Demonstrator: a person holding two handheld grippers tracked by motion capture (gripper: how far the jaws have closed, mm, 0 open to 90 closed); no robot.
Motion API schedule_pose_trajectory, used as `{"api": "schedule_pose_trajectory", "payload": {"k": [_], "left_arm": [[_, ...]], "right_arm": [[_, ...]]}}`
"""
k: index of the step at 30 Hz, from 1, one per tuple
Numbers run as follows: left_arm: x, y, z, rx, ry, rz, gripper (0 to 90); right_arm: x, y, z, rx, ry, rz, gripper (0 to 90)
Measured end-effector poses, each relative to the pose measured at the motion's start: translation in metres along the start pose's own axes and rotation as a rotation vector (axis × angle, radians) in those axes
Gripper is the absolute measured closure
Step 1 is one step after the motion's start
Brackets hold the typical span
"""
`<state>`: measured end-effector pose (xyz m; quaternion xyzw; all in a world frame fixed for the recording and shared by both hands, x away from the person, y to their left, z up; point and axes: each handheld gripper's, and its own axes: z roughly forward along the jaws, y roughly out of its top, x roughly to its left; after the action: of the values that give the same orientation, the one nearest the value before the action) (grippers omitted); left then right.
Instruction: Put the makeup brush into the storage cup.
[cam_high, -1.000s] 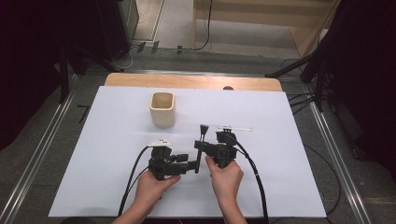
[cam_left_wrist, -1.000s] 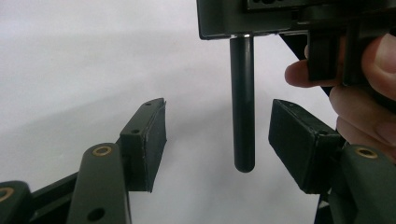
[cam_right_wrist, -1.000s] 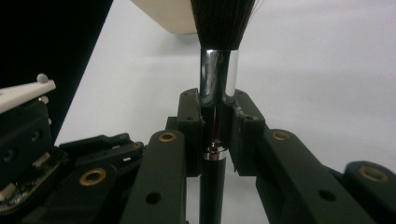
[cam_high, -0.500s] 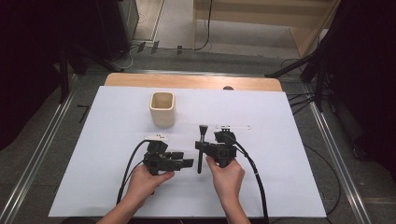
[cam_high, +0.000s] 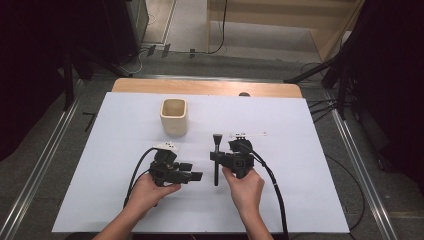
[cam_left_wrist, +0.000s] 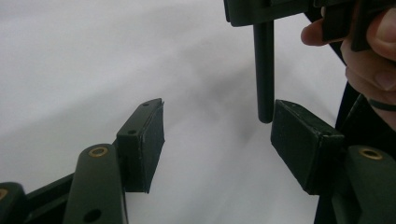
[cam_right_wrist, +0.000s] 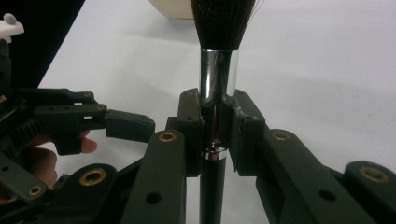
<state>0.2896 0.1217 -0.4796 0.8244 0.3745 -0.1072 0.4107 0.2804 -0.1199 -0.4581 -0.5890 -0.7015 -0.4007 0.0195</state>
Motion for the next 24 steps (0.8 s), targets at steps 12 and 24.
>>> {"api": "schedule_pose_trajectory", "payload": {"k": [12,24], "left_arm": [[0.007,-0.001,-0.010,0.044,-0.002,0.047,35.6],[0.010,-0.003,-0.021,0.097,0.032,0.145,35.3]], "right_arm": [[-0.002,0.000,0.000,0.037,0.000,-0.072,78.2],[-0.004,0.004,-0.002,0.062,0.013,-0.113,78.3]]}}
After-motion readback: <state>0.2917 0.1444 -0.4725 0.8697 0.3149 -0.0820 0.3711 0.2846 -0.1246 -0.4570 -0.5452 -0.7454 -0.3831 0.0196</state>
